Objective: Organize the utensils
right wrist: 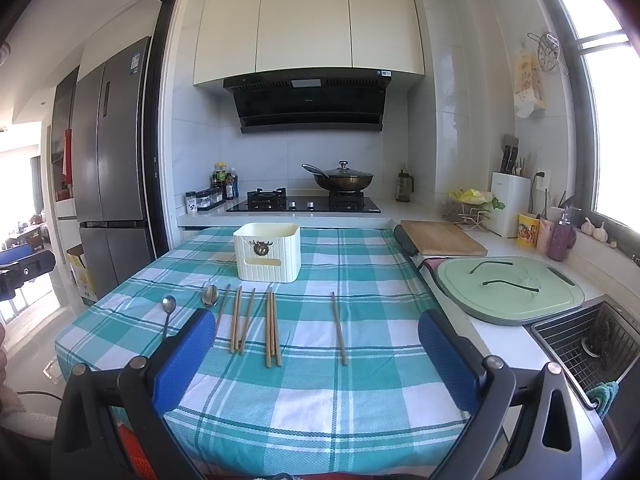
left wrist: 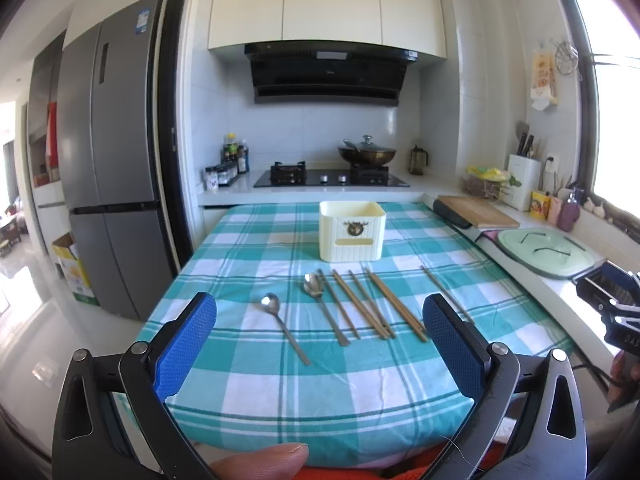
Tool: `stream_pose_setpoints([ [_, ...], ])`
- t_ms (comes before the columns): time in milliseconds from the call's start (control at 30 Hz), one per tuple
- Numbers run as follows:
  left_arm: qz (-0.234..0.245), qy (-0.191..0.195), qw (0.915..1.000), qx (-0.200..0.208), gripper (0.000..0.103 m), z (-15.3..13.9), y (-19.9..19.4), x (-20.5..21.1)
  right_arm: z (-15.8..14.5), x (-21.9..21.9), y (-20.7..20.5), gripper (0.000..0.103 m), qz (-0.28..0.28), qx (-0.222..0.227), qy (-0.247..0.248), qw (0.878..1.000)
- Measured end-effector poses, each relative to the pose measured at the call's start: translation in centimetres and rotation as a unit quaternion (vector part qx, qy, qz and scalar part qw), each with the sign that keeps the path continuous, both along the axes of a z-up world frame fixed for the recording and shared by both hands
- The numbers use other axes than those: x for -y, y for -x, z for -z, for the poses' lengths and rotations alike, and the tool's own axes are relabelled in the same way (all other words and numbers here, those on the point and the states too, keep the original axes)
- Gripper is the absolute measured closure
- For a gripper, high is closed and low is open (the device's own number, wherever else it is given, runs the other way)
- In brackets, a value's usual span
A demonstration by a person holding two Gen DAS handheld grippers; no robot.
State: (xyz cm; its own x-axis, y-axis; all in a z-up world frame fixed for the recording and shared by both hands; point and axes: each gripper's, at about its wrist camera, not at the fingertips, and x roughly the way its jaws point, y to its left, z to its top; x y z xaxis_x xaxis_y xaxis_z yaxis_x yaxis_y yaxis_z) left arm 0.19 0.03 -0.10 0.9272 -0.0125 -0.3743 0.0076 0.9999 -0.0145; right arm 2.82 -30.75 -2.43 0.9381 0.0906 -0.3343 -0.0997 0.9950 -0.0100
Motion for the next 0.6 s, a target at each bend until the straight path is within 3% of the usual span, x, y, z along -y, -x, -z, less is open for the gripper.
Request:
stream_pose_setpoints([
  [600, 0.000, 0.007, 1.0000, -0.004, 0.000, 0.48, -0.35, -0.13, 0.45, 0.07, -0.03, 0.000, -0.004, -0.007, -0.002, 1.000],
])
